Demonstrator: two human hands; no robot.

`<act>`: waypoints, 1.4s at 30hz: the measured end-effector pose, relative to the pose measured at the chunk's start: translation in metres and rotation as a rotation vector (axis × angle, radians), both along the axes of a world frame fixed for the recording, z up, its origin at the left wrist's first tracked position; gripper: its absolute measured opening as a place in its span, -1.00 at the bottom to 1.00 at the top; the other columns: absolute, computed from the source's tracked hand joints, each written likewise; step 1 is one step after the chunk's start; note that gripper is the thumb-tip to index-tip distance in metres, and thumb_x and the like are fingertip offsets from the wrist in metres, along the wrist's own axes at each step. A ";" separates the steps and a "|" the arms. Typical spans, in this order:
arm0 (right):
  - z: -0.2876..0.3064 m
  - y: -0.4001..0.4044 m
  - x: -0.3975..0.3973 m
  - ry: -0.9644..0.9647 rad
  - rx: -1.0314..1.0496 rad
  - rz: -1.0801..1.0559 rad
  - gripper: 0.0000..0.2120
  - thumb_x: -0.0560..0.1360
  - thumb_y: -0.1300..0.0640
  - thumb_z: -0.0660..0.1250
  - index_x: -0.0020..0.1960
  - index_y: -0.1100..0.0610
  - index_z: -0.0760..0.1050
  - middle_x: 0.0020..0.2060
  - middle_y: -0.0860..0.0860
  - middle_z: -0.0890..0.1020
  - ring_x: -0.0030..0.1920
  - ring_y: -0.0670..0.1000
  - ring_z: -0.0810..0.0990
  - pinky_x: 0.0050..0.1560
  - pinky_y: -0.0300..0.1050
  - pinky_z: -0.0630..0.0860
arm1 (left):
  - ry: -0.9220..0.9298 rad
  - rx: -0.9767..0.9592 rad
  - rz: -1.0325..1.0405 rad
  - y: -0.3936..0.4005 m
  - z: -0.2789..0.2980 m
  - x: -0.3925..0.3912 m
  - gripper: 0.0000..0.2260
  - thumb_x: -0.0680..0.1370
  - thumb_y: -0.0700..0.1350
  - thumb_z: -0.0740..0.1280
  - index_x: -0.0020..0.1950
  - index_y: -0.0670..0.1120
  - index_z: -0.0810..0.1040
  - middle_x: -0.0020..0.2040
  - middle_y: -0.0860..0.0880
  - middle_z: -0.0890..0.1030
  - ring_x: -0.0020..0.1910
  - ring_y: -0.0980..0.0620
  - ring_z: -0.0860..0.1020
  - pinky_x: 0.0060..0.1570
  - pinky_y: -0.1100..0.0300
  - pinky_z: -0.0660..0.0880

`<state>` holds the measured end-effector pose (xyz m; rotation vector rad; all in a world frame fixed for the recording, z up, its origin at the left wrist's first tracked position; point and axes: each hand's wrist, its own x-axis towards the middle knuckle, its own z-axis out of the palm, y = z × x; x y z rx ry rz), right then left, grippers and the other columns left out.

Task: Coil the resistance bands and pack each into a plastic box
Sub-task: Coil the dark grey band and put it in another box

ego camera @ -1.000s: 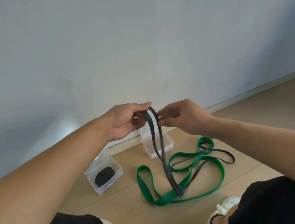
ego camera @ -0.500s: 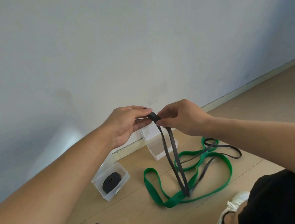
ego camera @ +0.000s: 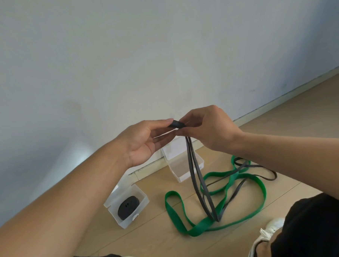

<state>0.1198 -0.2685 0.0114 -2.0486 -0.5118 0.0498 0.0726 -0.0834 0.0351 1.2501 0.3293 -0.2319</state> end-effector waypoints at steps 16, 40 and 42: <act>0.001 -0.005 -0.006 -0.105 0.131 0.020 -0.90 0.45 0.09 0.55 -0.03 -0.03 0.73 -0.20 -0.19 0.75 -0.13 -0.25 0.68 -0.11 -0.46 0.51 | -0.022 0.111 -0.002 0.001 -0.002 0.001 -0.73 0.46 -0.15 0.50 0.11 -0.23 0.69 -0.07 -0.13 0.75 -0.16 0.04 0.72 -0.13 0.24 0.65; 0.000 0.006 -0.011 -0.285 -0.032 0.096 -0.86 0.41 0.03 0.57 -0.04 -0.01 0.74 -0.13 -0.11 0.67 -0.12 -0.09 0.65 0.00 -0.08 0.62 | 0.086 0.126 -0.135 0.007 -0.004 -0.005 -0.78 0.36 -0.12 0.52 -0.03 -0.17 0.75 -0.14 -0.06 0.68 -0.16 0.07 0.59 0.01 0.22 0.56; 0.001 0.006 -0.012 -0.303 -0.020 0.109 -0.88 0.42 0.10 0.57 -0.05 0.04 0.74 -0.13 -0.11 0.69 -0.13 -0.10 0.66 0.00 -0.16 0.61 | 0.085 0.136 -0.172 0.010 -0.005 -0.005 -0.71 0.36 -0.09 0.52 0.03 -0.20 0.74 -0.14 -0.06 0.66 -0.18 0.07 0.58 0.02 0.22 0.57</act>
